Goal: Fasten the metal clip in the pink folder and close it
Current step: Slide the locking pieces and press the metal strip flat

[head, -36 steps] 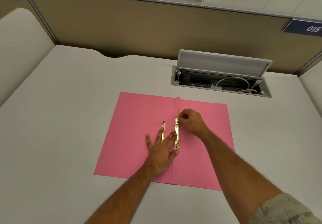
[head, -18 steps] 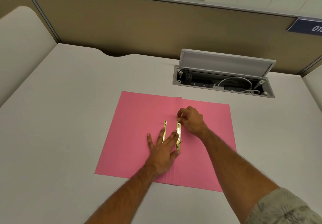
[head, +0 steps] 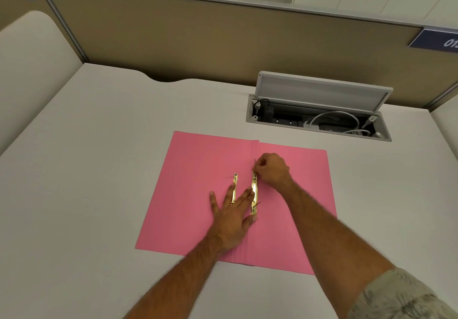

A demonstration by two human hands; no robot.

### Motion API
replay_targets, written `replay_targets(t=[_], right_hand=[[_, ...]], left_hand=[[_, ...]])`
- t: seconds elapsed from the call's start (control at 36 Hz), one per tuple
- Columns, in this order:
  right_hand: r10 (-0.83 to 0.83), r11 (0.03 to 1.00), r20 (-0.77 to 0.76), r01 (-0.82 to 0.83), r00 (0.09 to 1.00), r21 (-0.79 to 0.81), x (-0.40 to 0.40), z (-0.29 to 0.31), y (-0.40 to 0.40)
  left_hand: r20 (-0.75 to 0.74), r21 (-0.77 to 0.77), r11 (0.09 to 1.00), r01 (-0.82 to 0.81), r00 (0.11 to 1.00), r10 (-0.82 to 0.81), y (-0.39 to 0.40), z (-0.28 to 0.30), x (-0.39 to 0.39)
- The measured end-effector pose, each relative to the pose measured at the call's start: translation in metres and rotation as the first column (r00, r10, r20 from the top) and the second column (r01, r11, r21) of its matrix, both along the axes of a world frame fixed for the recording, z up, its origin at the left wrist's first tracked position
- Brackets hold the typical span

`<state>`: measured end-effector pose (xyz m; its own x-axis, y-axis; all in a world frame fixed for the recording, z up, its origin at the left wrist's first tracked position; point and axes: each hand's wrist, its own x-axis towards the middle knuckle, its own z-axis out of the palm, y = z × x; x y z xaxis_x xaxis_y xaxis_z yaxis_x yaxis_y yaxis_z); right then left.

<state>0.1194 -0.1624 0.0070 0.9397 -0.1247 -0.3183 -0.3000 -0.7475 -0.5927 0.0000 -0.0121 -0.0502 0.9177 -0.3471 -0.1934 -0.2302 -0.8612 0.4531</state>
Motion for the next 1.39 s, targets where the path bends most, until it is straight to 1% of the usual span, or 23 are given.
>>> replay_targets(t=[0.11, 0.25, 0.44, 0.56, 0.67, 0.81, 0.92, 1.03, 1.14, 1.25, 1.33, 1.39], right_hand=[[-0.148, 0.984, -0.018, 0.149, 0.989, 0.095, -0.002, 0.002, 0.001], [-0.199, 0.972, -0.029, 0.201, 0.980, 0.120, -0.004, 0.003, 0.003], [-0.156, 0.974, 0.000, 0.154, 0.988, 0.164, -0.008, 0.002, -0.005], [-0.170, 0.962, 0.002, 0.165, 0.986, 0.216, -0.017, 0.004, -0.010], [-0.170, 0.943, -0.041, 0.174, 0.985, 0.285, -0.033, 0.008, -0.015], [-0.082, 0.943, -0.169, 0.132, 0.982, 0.306, -0.062, 0.013, -0.016], [0.007, 0.958, -0.216, 0.056, 0.976, 0.282, -0.082, 0.018, -0.014], [0.049, 0.969, -0.125, -0.016, 0.991, 0.248, -0.096, 0.018, -0.016], [0.151, 0.985, -0.027, -0.148, 0.988, 0.087, -0.111, 0.011, -0.016], [0.241, 0.970, 0.090, -0.239, 0.966, -0.041, -0.124, 0.004, -0.013], [0.302, 0.949, 0.134, -0.283, 0.944, -0.140, -0.132, 0.000, -0.010], [0.307, 0.946, 0.166, -0.281, 0.937, -0.163, -0.137, -0.003, -0.009]], left_hand=[[0.006, 0.001, 1.000, 0.006, 1.000, -0.006, 0.000, 0.001, 0.000], [0.003, -0.007, 1.000, 0.003, 1.000, -0.003, 0.000, 0.000, 0.000], [0.006, -0.030, 1.000, -0.003, 1.000, 0.003, 0.001, -0.004, 0.001], [0.014, -0.045, 0.999, -0.009, 1.000, 0.010, 0.001, -0.005, 0.001], [0.030, -0.054, 0.999, -0.002, 1.000, 0.004, 0.002, -0.008, 0.003], [0.024, -0.059, 0.998, -0.012, 1.000, 0.013, -0.001, -0.008, 0.003], [0.003, -0.092, 0.995, -0.028, 1.000, 0.028, -0.001, -0.007, 0.003], [0.000, -0.087, 0.996, -0.025, 1.000, 0.025, 0.000, -0.006, 0.003], [-0.005, -0.098, 0.995, -0.015, 1.000, 0.015, 0.002, -0.006, 0.003], [-0.015, -0.093, 0.996, -0.005, 1.000, 0.004, 0.002, -0.002, 0.002], [-0.030, -0.060, 0.998, 0.001, 1.000, -0.002, 0.002, 0.002, 0.002], [-0.034, -0.044, 0.999, 0.004, 0.999, -0.006, 0.002, 0.005, 0.002]])
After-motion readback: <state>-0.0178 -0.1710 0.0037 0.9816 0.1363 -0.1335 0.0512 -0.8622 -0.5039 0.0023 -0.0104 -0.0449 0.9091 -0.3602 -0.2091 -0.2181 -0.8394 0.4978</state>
